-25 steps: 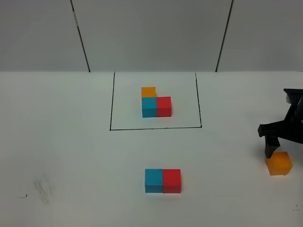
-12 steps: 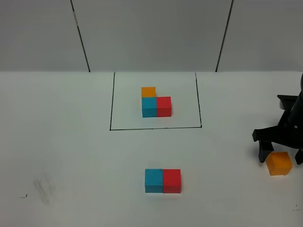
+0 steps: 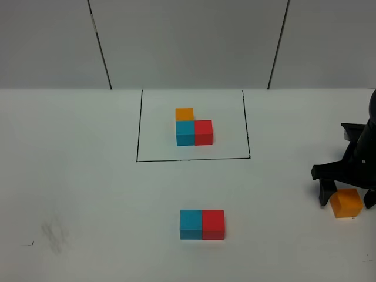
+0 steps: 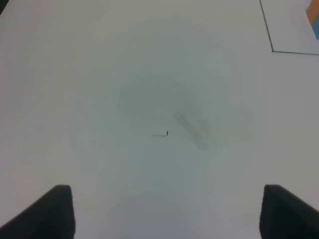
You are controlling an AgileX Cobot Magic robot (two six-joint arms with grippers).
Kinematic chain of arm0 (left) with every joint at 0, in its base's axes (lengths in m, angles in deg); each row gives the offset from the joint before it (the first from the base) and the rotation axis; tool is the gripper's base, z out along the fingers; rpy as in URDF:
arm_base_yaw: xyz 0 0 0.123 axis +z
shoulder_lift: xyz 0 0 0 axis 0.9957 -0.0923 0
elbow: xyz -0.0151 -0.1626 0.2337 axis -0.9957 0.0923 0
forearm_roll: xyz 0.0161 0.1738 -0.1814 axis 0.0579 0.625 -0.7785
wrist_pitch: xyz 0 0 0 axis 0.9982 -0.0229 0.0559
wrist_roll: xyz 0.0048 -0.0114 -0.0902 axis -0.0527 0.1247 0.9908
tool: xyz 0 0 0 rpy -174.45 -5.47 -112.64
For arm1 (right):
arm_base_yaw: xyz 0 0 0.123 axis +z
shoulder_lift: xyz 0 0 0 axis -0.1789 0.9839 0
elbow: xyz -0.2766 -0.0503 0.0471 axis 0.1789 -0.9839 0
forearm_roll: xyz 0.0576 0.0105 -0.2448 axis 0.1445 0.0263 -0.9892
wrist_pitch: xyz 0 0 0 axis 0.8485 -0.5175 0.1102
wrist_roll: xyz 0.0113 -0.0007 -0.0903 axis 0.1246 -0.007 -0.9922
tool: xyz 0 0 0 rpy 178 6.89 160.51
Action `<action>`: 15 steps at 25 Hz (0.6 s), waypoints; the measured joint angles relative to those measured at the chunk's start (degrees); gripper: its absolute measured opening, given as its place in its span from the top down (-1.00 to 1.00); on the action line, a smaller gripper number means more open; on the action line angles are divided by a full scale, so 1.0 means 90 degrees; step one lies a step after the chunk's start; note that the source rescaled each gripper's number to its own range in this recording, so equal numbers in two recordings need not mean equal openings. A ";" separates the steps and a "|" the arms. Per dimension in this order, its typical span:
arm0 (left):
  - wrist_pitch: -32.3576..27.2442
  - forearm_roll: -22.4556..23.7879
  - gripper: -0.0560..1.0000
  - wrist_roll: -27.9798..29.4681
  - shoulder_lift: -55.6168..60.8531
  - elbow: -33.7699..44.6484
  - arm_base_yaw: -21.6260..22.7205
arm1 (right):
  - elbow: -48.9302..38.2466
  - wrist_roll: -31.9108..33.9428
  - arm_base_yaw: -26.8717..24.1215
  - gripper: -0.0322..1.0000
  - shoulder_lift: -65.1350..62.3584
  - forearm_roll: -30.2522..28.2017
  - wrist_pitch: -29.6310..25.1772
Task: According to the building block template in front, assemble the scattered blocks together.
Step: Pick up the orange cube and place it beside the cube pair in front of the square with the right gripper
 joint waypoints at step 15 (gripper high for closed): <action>0.0000 0.0000 -0.47 0.0000 0.0000 0.0000 0.0000 | 0.0000 0.0000 0.0000 0.93 0.0140 0.0005 0.0032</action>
